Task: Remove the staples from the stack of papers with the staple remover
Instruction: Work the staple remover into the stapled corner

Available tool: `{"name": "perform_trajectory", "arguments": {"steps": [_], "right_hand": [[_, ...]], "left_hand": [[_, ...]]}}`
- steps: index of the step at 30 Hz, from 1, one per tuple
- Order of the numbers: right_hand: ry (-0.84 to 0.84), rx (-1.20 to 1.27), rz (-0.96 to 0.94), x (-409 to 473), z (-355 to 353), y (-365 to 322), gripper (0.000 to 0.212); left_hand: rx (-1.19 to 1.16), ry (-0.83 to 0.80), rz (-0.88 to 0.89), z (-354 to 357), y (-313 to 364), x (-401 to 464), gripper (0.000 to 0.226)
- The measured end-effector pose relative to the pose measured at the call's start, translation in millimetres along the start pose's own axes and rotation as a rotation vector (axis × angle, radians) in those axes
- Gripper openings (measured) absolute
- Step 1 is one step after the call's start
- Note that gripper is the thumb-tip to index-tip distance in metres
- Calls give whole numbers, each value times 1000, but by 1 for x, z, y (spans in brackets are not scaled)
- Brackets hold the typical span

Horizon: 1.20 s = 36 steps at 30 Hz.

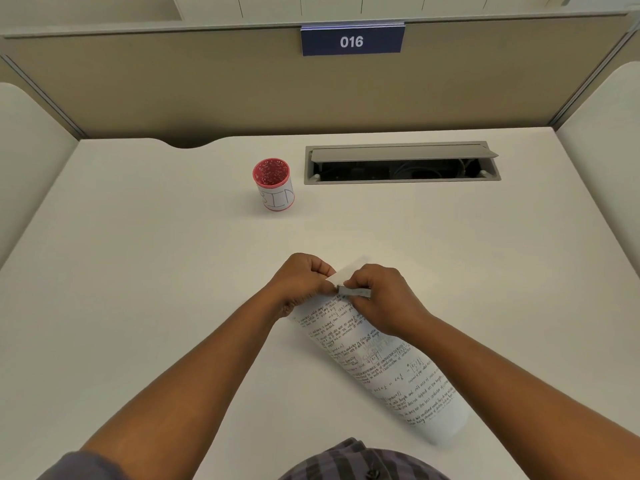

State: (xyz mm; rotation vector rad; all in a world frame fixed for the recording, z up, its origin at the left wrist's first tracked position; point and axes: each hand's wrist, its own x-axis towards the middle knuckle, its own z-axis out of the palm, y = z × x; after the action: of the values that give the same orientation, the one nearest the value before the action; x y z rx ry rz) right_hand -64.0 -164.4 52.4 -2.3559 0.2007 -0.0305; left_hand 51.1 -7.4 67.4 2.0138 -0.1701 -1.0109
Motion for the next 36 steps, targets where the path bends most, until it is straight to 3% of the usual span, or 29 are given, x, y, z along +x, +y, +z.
{"name": "perform_trajectory", "arguments": {"steps": [4, 8, 17, 26, 36], "right_hand": [[13, 138, 163, 0, 3, -2, 13], [18, 160, 159, -1, 2, -1, 11], [7, 44, -187, -1, 1, 6, 9], [10, 91, -298, 1, 4, 14, 10], [168, -11, -500, -2, 8, 19, 5]], "left_hand": [[-8, -3, 3, -1, -1, 1, 20], [-12, -19, 12, -2, -2, 3, 20], [-75, -34, 32, -8, -5, 8, 10], [-104, -36, -6, -8, -8, 11, 13], [-154, -61, -43, -7, -8, 13, 14]]}}
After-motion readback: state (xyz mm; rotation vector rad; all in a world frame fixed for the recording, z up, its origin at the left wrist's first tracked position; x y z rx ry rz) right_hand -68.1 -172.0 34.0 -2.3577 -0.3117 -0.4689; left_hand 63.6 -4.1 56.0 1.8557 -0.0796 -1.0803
